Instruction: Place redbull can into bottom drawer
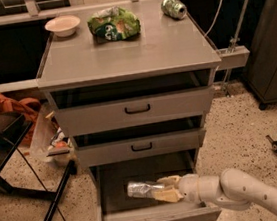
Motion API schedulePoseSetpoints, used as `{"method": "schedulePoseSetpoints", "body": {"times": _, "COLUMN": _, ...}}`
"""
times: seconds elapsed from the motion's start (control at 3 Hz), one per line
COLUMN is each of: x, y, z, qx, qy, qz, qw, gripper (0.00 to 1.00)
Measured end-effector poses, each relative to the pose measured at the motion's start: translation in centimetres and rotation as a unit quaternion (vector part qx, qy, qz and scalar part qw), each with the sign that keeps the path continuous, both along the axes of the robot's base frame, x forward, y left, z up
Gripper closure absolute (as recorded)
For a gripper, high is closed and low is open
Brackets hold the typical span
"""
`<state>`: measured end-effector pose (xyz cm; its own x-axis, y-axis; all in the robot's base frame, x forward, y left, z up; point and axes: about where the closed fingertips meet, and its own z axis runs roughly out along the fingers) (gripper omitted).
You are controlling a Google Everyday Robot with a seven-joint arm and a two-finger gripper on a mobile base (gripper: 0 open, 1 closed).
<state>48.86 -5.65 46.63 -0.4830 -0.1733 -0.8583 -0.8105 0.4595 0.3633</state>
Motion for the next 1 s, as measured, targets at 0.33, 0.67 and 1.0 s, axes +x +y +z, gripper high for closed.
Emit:
{"method": "schedulePoseSetpoints", "body": {"times": 0.33, "x": -1.3, "y": 1.2, "z": -4.5, "qx": -0.021, "qy": 0.042, "qz": -0.035, "qw": 0.9983, "gripper": 1.00}}
{"method": "schedulePoseSetpoints", "body": {"times": 0.67, "x": 0.0, "y": 0.4, "z": -5.0, "qx": -0.035, "qy": 0.034, "qz": -0.065, "qw": 0.9967, "gripper": 1.00}}
{"method": "schedulePoseSetpoints", "body": {"times": 1.0, "x": 0.0, "y": 0.4, "z": -5.0, "qx": -0.035, "qy": 0.034, "qz": -0.065, "qw": 0.9967, "gripper": 1.00}}
